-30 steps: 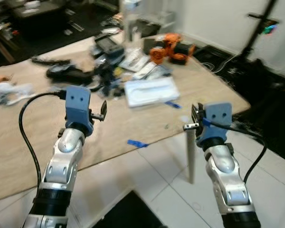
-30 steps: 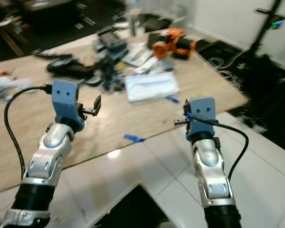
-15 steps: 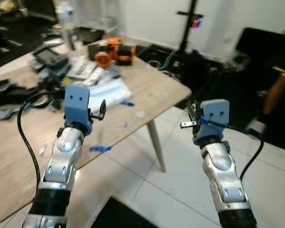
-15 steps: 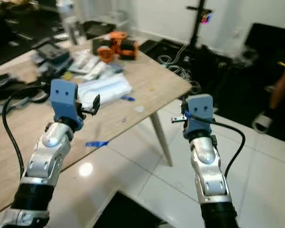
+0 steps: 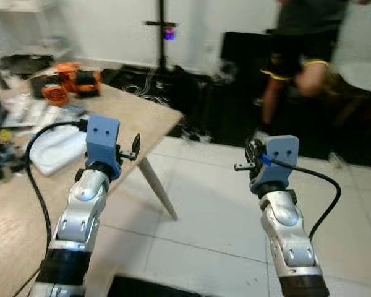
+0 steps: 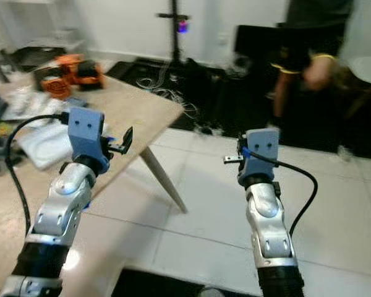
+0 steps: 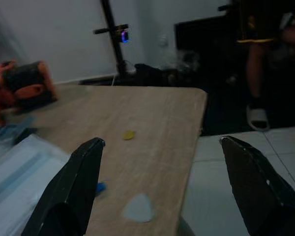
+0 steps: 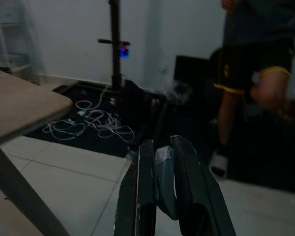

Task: Picking trash to rubbish bin

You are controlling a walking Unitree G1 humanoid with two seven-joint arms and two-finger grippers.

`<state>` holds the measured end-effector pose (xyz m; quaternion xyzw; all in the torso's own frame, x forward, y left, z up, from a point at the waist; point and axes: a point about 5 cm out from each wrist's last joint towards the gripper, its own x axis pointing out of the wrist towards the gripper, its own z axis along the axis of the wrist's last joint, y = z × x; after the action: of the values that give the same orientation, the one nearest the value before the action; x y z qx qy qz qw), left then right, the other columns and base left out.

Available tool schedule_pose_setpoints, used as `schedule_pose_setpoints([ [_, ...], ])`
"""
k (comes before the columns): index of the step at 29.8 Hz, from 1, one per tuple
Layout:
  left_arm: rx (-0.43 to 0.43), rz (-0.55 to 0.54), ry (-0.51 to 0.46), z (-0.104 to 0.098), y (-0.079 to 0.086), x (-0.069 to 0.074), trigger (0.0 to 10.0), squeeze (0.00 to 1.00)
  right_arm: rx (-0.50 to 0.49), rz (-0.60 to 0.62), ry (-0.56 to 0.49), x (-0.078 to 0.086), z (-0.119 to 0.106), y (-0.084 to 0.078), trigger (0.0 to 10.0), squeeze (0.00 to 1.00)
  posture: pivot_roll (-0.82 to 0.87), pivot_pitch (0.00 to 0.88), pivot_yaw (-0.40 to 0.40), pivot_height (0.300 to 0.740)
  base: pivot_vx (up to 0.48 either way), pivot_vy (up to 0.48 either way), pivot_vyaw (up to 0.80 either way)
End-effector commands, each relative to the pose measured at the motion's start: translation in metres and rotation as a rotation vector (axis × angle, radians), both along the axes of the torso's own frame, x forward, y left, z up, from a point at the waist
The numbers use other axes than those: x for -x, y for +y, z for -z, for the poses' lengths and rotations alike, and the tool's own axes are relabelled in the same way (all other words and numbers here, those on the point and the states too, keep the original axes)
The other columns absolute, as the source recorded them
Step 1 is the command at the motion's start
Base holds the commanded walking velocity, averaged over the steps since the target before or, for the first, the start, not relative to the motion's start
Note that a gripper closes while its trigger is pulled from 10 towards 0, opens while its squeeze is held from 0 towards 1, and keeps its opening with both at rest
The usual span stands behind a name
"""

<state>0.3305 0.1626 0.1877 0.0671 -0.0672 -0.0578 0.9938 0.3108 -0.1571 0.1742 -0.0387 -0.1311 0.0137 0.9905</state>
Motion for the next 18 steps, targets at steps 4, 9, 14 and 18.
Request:
schedule_pose_setpoints([
  [4,0.007,0.015,-0.003,0.001,0.002,0.001,10.0,0.0,-0.022,-0.014,0.034,0.0,0.01,0.005,10.0,0.0,-0.01,0.113,0.065,0.74,0.0,0.0,-0.8],
  [9,0.01,0.017,0.0,0.003,0.004,0.002,10.0,0.0,-0.049,-0.006,0.07,0.002,0.02,0.005,10.0,0.0,-0.01,0.121,0.064,0.74,0.0,0.0,-0.8],
  [14,0.01,0.016,0.006,0.005,0.004,0.003,10.0,0.0,-0.053,-0.002,0.089,0.004,0.027,0.005,10.0,0.0,-0.01,0.123,0.066,0.74,0.0,0.0,-0.8],
  [18,0.01,0.018,0.008,0.005,0.004,0.002,10.0,0.0,-0.057,0.001,0.099,0.005,0.03,0.004,10.0,0.0,-0.02,0.126,0.07,0.74,0.0,0.0,-0.8],
])
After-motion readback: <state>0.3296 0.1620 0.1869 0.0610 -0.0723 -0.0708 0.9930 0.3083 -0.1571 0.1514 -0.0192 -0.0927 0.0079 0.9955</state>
